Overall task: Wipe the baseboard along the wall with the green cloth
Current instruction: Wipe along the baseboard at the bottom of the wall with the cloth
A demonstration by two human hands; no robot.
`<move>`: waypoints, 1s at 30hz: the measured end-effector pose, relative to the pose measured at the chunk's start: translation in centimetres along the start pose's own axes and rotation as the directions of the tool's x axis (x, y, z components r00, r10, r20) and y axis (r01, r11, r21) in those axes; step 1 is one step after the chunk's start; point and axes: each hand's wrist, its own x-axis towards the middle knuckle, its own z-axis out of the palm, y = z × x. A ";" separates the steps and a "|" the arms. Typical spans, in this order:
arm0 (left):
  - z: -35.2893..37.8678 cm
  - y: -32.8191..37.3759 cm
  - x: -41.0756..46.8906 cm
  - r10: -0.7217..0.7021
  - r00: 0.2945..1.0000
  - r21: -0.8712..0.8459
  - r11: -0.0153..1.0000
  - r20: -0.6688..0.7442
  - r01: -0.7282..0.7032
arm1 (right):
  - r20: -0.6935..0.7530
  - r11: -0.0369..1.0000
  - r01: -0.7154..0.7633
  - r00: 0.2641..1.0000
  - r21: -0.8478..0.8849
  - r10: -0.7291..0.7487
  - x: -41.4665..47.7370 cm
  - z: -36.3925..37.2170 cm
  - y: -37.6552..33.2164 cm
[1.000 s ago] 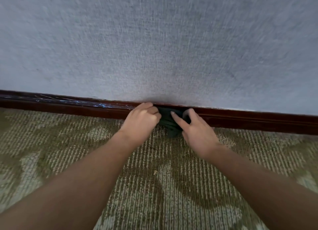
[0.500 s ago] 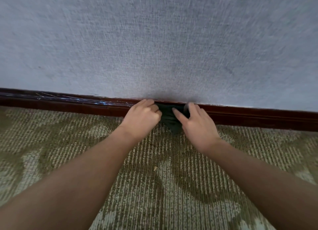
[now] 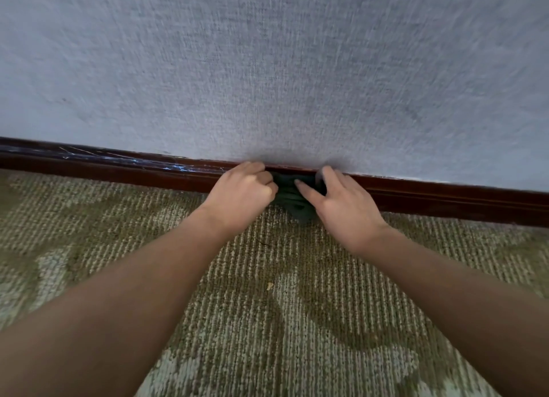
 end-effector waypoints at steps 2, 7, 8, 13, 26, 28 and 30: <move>-0.3 0.5 0.4 0.023 1.000 0.020 1.000 -0.002 -0.023 | 0.010 0.999 0.004 1.000 -0.053 -0.003 -0.3 -0.4 0.5; -0.3 3.3 2.6 0.009 0.996 0.041 0.999 0.088 -0.012 | -0.008 0.995 -0.041 0.999 -0.086 0.041 -2.4 -0.5 3.0; -0.1 3.9 3.2 0.006 0.995 0.052 0.999 0.095 -0.011 | -0.020 0.994 -0.054 0.998 -0.093 0.053 -2.9 -0.4 3.6; -0.2 5.4 4.2 -0.007 0.995 0.098 0.995 0.100 -0.003 | -0.053 0.992 -0.065 0.997 -0.111 0.059 -4.0 -0.1 4.6; -0.5 -0.2 -0.2 -0.084 0.991 0.087 0.993 0.107 0.075 | 0.023 1.000 0.012 1.000 -0.022 -0.012 0.4 -0.1 -0.7; -0.2 -0.6 -0.5 -0.106 0.989 0.055 0.993 0.105 0.101 | 0.042 1.000 0.019 0.999 -0.016 -0.018 0.7 0.0 -0.8; 0.0 -0.8 -0.3 -0.124 0.984 0.024 0.992 0.124 0.122 | 0.061 1.000 0.018 0.998 -0.022 -0.017 0.7 -0.1 -0.8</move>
